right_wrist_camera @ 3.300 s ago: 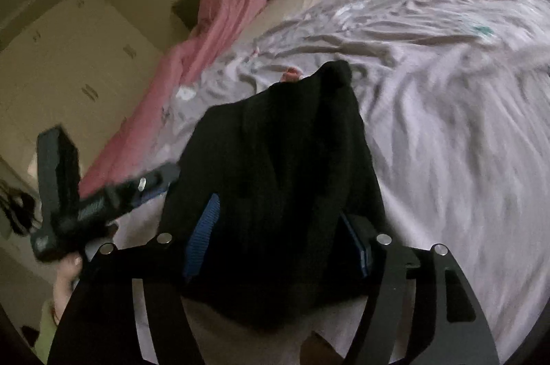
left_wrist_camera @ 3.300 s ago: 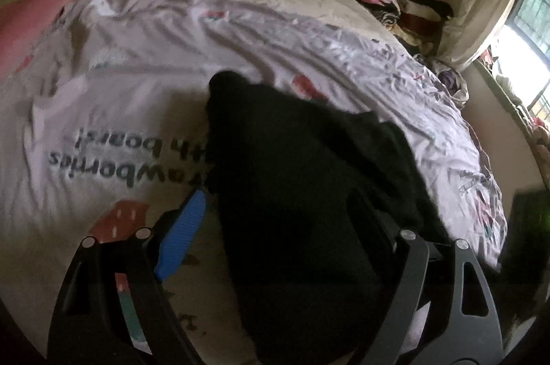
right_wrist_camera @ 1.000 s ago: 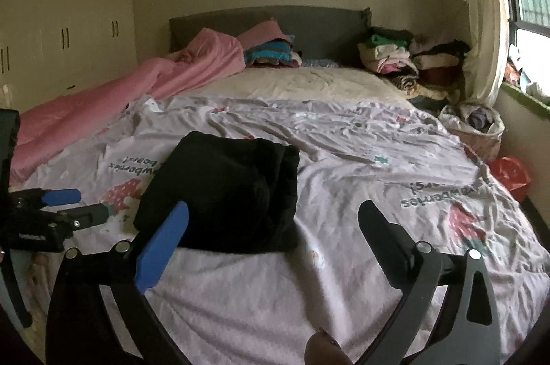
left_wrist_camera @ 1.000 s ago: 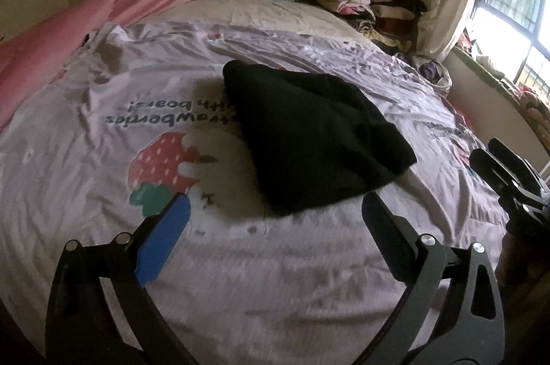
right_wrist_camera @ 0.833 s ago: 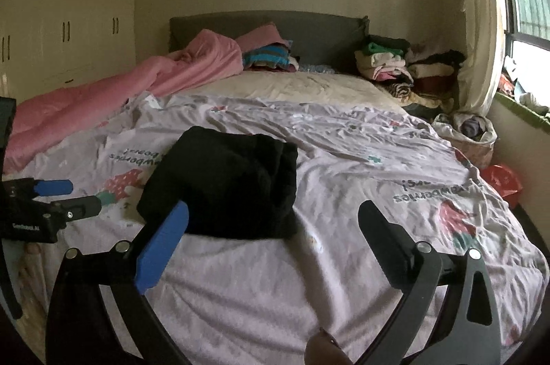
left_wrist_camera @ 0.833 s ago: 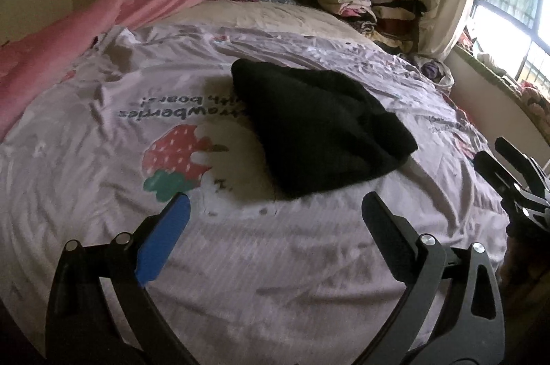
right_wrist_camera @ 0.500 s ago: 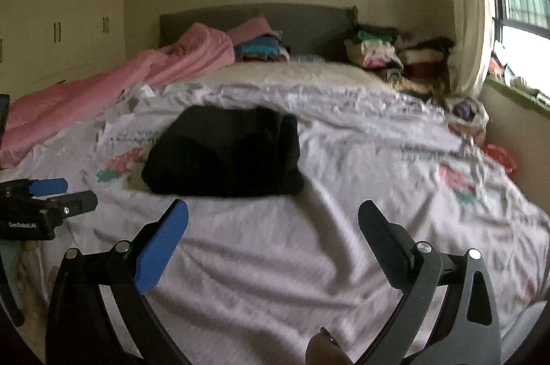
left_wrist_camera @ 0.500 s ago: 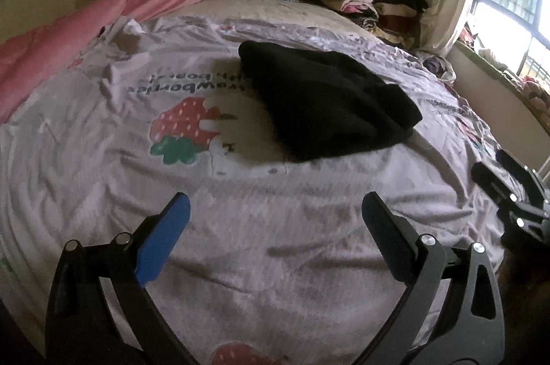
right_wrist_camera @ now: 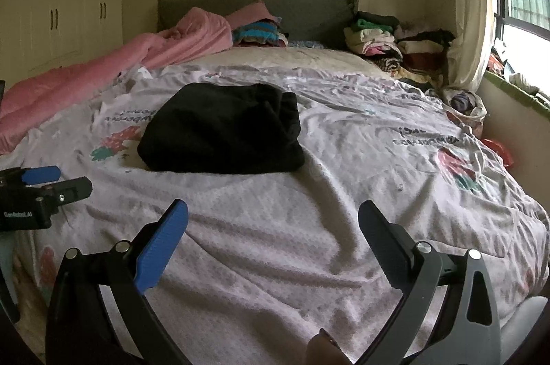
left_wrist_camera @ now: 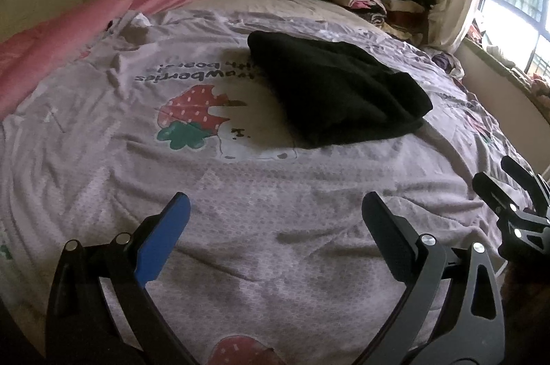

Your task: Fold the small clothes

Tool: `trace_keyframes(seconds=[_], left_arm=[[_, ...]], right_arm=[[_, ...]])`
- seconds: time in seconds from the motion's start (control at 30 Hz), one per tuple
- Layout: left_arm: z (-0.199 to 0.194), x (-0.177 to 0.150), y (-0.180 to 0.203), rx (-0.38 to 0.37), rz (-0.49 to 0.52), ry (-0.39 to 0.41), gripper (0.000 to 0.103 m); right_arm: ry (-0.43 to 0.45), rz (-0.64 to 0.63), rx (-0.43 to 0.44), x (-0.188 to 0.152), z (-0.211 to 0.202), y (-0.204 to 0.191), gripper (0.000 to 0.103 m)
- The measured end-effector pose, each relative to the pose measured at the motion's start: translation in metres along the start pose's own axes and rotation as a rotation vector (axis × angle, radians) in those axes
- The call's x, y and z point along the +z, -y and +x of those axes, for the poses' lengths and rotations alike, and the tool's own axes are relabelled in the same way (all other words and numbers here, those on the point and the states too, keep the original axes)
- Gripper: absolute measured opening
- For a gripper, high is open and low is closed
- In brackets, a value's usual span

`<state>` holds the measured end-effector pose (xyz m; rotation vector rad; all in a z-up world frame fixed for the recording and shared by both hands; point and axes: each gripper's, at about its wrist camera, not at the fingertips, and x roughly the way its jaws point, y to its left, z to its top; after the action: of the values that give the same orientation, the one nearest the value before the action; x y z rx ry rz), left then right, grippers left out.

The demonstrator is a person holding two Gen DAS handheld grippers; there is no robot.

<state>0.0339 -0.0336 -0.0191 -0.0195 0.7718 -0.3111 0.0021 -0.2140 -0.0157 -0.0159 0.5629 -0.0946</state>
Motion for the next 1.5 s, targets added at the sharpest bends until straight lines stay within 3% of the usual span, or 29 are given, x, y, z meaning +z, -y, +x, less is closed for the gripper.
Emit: trace_keyframes(seconds=[1.5], left_arm=[[-0.0033,0.0011,-0.0050,0.047,0.003,-0.007,0.094]], right_arm=[[-0.028,0.004,-0.003,-0.0058,-0.0001,0.0020,0.099]])
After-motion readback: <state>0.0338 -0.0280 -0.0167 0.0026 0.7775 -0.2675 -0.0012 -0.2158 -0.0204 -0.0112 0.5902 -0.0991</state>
